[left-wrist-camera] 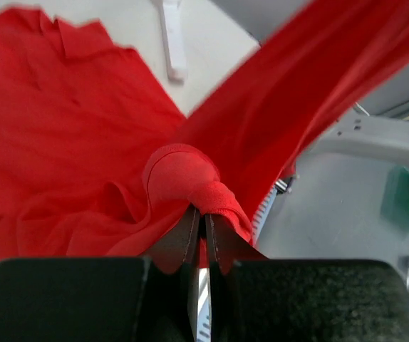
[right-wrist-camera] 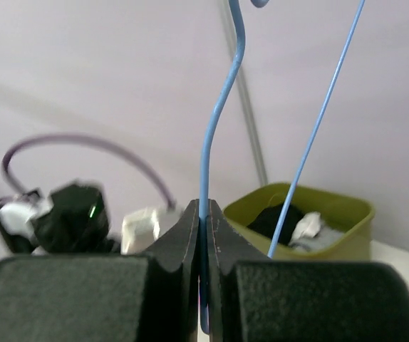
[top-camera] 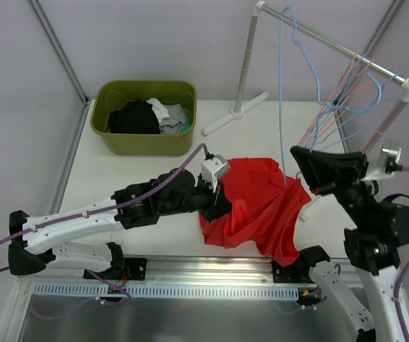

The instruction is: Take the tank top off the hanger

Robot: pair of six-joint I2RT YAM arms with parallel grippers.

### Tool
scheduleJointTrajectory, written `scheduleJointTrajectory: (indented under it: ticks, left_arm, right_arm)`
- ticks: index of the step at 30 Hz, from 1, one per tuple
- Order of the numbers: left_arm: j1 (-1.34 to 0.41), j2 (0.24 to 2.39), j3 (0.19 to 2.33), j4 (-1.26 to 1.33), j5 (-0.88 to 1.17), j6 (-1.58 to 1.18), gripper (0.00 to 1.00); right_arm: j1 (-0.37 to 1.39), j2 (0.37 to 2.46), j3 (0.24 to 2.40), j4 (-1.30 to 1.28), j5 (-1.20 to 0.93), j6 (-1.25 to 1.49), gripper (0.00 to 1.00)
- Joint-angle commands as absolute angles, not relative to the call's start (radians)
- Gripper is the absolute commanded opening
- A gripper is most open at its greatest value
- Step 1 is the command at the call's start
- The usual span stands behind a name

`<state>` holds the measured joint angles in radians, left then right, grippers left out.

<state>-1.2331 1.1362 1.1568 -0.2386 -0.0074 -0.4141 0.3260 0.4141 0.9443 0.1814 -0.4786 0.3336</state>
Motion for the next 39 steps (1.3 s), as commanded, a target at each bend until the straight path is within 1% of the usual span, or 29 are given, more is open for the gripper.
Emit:
scheduleJointTrajectory:
  ticks: [1, 2, 3, 4, 6, 8, 10, 12, 16, 18, 19, 21, 23, 24, 25, 26, 27, 28, 32, 33, 36, 37, 39]
  left_arm:
    - [-1.235, 1.111, 1.046, -0.192, -0.083, -0.561, 0.00]
    - [-1.235, 1.106, 1.023, -0.196, -0.106, -0.569, 0.00]
    - [-1.235, 1.104, 0.987, -0.216, -0.189, -0.609, 0.00]
    - [-1.235, 1.104, 0.970, -0.257, -0.231, -0.630, 0.00]
    - [-1.233, 1.100, 0.918, -0.261, -0.288, -0.655, 0.00]
    - [-1.232, 1.098, 0.891, -0.267, -0.301, -0.666, 0.00]
    - [-1.230, 1.095, 0.865, -0.273, -0.317, -0.686, 0.00]
    - [-1.230, 1.092, 0.853, -0.306, -0.348, -0.718, 0.00]
    - [-1.224, 1.091, 0.847, -0.357, -0.402, -0.755, 0.00]
    - [-1.224, 1.078, 0.841, -0.359, -0.399, -0.768, 0.00]
    - [-1.224, 1.069, 0.841, -0.359, -0.391, -0.770, 0.00]
    - [-1.224, 1.054, 0.841, -0.367, -0.385, -0.772, 0.00]
    - [-1.223, 1.037, 0.844, -0.400, -0.441, -0.797, 0.00]
    - [-1.220, 1.032, 0.848, -0.429, -0.460, -0.810, 0.02]
    - [-1.209, 1.029, 0.853, -0.483, -0.474, -0.814, 0.17]
    - [-1.204, 1.013, 0.860, -0.507, -0.495, -0.816, 0.66]
    - [-1.198, 1.003, 0.865, -0.529, -0.505, -0.815, 0.96]
    - [-1.192, 0.994, 0.871, -0.572, -0.509, -0.805, 0.99]
    - [-1.135, 0.924, 0.940, -0.688, -0.515, -0.730, 0.99]
    - [-1.128, 0.911, 0.952, -0.705, -0.502, -0.712, 0.99]
    - [-1.103, 0.881, 1.012, -0.787, -0.489, -0.638, 0.99]
    - [-1.100, 0.877, 1.029, -0.807, -0.483, -0.603, 0.99]
    - [-1.100, 0.873, 1.063, -0.836, -0.462, -0.559, 0.99]
  right_arm:
    - [0.330, 0.553, 0.969, 0.610, -0.336, 0.328, 0.00]
    - [0.328, 0.586, 0.994, 0.627, -0.357, 0.315, 0.00]
    - [0.330, 0.645, 1.029, 0.599, -0.362, 0.313, 0.00]
    - [0.330, 0.669, 1.105, 0.509, -0.342, 0.307, 0.00]
    - [0.330, 0.696, 1.155, 0.427, -0.264, 0.272, 0.00]
    - [0.331, 0.696, 1.140, 0.422, -0.182, 0.230, 0.00]
    - [0.333, 0.674, 1.106, 0.461, -0.129, 0.160, 0.00]
    - [0.333, 0.669, 1.077, 0.436, -0.098, 0.120, 0.00]
    - [0.337, 0.675, 1.072, 0.336, -0.118, 0.107, 0.00]
    - [0.344, 0.670, 1.005, 0.369, -0.124, 0.106, 0.00]
    - [0.351, 0.666, 0.970, 0.453, -0.149, 0.112, 0.00]
    - [0.351, 0.670, 0.936, 0.457, -0.158, 0.147, 0.00]
    - [0.353, 0.686, 0.977, 0.323, -0.178, 0.201, 0.00]
    - [0.356, 0.705, 1.023, 0.269, -0.187, 0.219, 0.00]
    - [0.362, 0.712, 1.032, 0.217, -0.196, 0.236, 0.00]
    - [0.368, 0.710, 1.032, 0.209, -0.192, 0.297, 0.00]
    - [0.371, 0.701, 1.026, 0.210, -0.187, 0.322, 0.00]
    - [0.383, 0.698, 1.022, 0.187, -0.161, 0.342, 0.00]
    - [0.431, 0.695, 1.042, 0.103, -0.095, 0.414, 0.00]
    - [0.452, 0.698, 1.049, 0.030, -0.059, 0.452, 0.00]
    - [0.475, 0.730, 1.078, -0.046, 0.084, 0.506, 0.00]
    - [0.491, 0.758, 1.098, -0.095, 0.179, 0.518, 0.00]
    - [0.512, 0.800, 1.132, -0.123, 0.244, 0.511, 0.00]
